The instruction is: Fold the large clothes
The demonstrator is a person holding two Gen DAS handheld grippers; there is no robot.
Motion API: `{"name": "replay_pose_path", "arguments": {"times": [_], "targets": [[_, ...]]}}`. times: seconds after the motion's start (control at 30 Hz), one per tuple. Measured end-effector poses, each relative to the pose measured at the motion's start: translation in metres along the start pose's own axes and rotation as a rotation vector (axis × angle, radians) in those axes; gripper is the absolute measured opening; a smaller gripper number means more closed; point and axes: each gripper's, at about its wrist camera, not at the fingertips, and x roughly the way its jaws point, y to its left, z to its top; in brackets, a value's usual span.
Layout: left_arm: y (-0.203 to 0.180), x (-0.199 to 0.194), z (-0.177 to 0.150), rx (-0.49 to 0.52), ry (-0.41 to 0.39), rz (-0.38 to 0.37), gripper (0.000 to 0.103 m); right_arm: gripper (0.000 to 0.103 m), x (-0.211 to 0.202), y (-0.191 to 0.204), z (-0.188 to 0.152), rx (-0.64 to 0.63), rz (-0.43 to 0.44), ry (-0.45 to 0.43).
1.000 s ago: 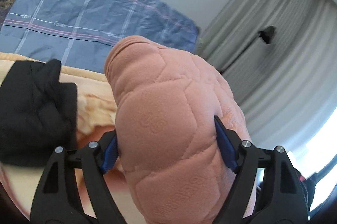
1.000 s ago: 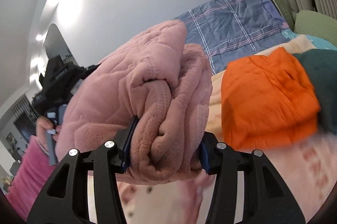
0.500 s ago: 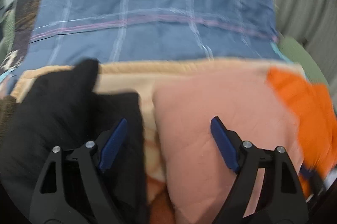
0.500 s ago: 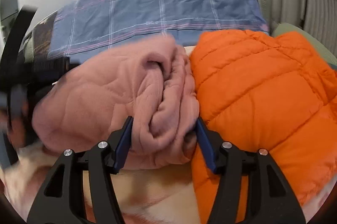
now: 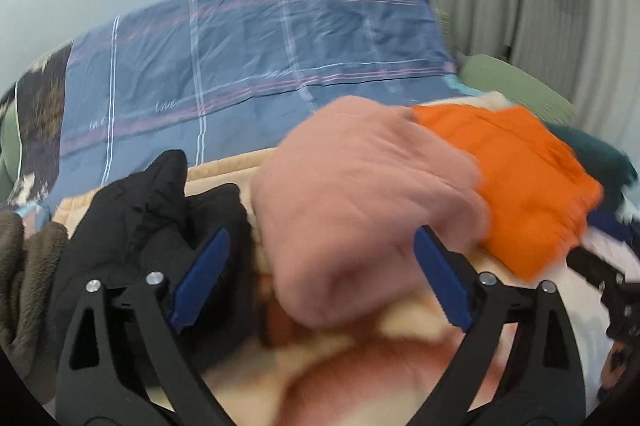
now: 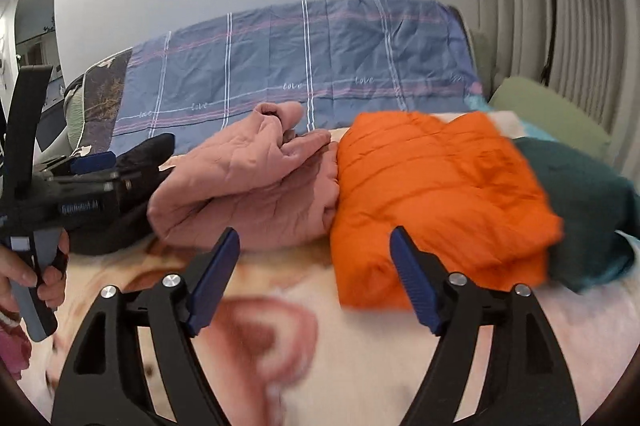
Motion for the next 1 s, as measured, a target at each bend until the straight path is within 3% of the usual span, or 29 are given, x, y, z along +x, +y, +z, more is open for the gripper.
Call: {"name": "replay_pose_path", "arguments": {"times": [0.13,0.2,0.33,0.47,0.63,1.0], "targets": [[-0.029,-0.051,-0.025,0.045,-0.032,-0.031,0.099,0.086,-0.063,-0.002,-0.011,0.029,-0.008,-0.061],[-0.036,-0.079,-0.037,0.037,-0.056,-0.047,0.101,0.1,-0.092,-0.002,-0.018,0.044,-0.026,-0.101],[-0.042,-0.134,-0.058,-0.022,-0.094,-0.073,0.101,0.102,-0.142,-0.001,-0.036,0.017,-0.069,-0.171],[-0.049,-0.186,-0.082,-0.074,-0.141,-0.044,0.101,0.102,-0.168,-0.003,-0.053,0.006,-0.108,-0.166],[-0.068,-0.236,-0.111,-0.062,-0.216,0.02,0.101,0.102,-0.202,-0.005,-0.073,0.063,-0.074,-0.168],[-0.099,-0.288,-0.15,-0.036,-0.256,0.079,0.101,0.102,-0.244,0.018,-0.099,0.001,-0.151,-0.196]]}}
